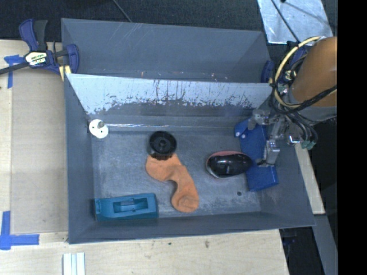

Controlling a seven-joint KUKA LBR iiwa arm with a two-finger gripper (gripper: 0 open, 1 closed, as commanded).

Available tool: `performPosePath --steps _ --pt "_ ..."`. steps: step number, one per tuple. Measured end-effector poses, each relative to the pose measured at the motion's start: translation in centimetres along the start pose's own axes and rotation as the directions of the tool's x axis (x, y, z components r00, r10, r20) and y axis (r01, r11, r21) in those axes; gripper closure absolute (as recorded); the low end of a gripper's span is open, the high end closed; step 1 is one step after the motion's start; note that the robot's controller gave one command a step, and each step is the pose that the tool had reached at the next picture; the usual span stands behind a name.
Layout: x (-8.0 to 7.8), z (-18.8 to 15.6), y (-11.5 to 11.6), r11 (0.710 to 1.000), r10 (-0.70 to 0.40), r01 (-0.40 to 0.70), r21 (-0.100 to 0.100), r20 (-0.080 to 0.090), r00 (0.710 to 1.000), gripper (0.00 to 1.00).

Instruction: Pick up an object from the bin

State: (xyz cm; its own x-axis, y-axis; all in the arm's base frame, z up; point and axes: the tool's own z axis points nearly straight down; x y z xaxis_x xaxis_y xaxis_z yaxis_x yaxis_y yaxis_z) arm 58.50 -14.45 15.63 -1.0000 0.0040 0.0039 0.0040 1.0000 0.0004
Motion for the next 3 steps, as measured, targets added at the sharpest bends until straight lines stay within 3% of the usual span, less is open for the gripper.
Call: performPosePath --steps 1,2,3 --pt "-0.1 -0.5 0.1 1.000 -0.003 0.003 0.001 0.007 1.000 0.00" --pt "-0.2 3.4 1.2 0.997 -0.071 0.071 0.004 0.013 0.997 0.00" --pt "0.9 7.6 4.0 0.999 -0.047 0.047 0.002 0.008 0.999 0.00"
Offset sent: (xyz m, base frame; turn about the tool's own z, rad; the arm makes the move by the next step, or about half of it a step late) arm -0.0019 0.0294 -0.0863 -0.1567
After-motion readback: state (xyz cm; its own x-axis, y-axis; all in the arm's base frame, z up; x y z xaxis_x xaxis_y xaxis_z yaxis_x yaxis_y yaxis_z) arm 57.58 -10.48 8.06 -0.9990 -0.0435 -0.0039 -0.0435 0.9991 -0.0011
